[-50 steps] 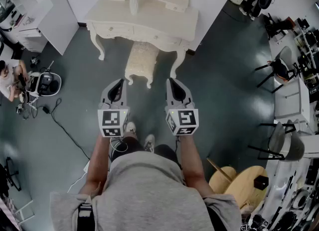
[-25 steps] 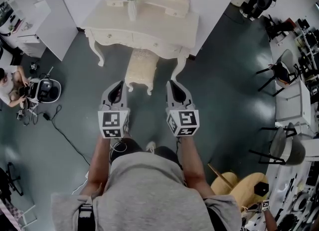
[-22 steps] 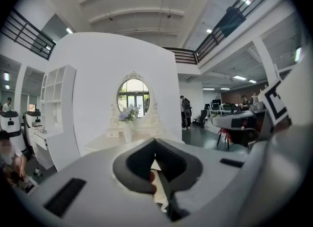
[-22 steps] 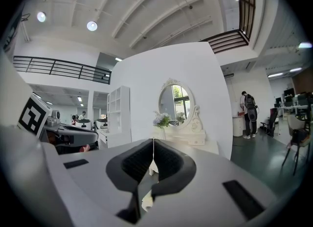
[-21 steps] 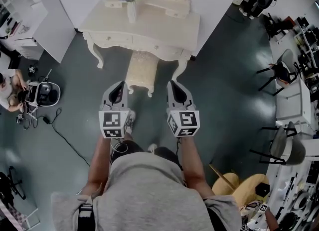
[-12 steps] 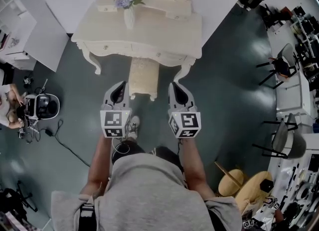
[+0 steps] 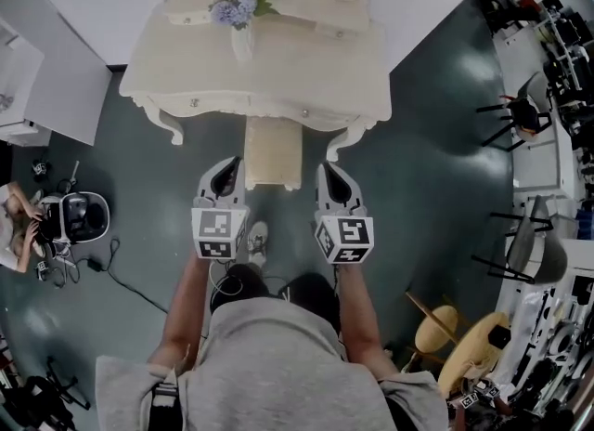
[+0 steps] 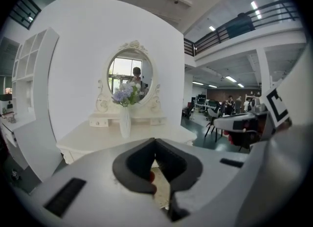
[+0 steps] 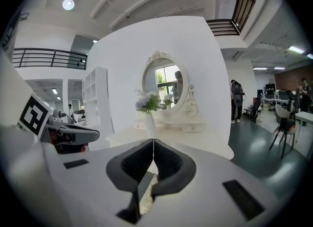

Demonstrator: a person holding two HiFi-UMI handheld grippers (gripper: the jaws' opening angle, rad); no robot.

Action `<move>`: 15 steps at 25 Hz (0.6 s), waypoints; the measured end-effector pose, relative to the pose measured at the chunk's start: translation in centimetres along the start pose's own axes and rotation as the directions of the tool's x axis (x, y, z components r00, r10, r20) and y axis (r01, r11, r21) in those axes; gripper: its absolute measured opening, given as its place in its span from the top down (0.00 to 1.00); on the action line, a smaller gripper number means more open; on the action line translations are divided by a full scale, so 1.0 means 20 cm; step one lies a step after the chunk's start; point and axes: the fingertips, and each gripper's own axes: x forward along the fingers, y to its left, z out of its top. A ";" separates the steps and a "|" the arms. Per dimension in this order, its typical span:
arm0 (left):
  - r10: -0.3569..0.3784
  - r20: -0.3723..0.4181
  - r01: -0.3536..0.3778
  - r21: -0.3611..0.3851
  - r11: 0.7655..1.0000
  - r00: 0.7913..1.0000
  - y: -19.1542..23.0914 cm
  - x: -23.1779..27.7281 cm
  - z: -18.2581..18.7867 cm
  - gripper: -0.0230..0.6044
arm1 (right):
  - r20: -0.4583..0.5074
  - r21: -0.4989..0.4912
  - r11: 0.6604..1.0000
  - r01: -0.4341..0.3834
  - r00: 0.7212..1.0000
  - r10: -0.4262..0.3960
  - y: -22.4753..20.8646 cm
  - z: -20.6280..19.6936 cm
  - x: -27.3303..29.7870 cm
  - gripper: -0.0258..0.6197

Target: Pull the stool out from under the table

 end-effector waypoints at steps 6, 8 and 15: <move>-0.052 -0.056 0.051 -0.014 0.999 0.997 0.09 0.17 -0.15 0.96 | -0.047 0.017 0.999 0.042 0.998 -0.041 -0.04 -0.15 0.17 0.94; -0.062 -0.071 0.061 -0.020 0.998 0.996 0.11 0.25 -0.20 0.96 | -0.065 0.021 0.998 0.051 0.997 -0.050 -0.07 -0.21 0.23 0.94; -0.081 -0.126 0.072 -0.073 0.995 0.989 0.14 0.52 -0.49 0.96 | -0.116 0.051 0.998 0.048 0.992 -0.042 -0.20 -0.48 0.50 0.94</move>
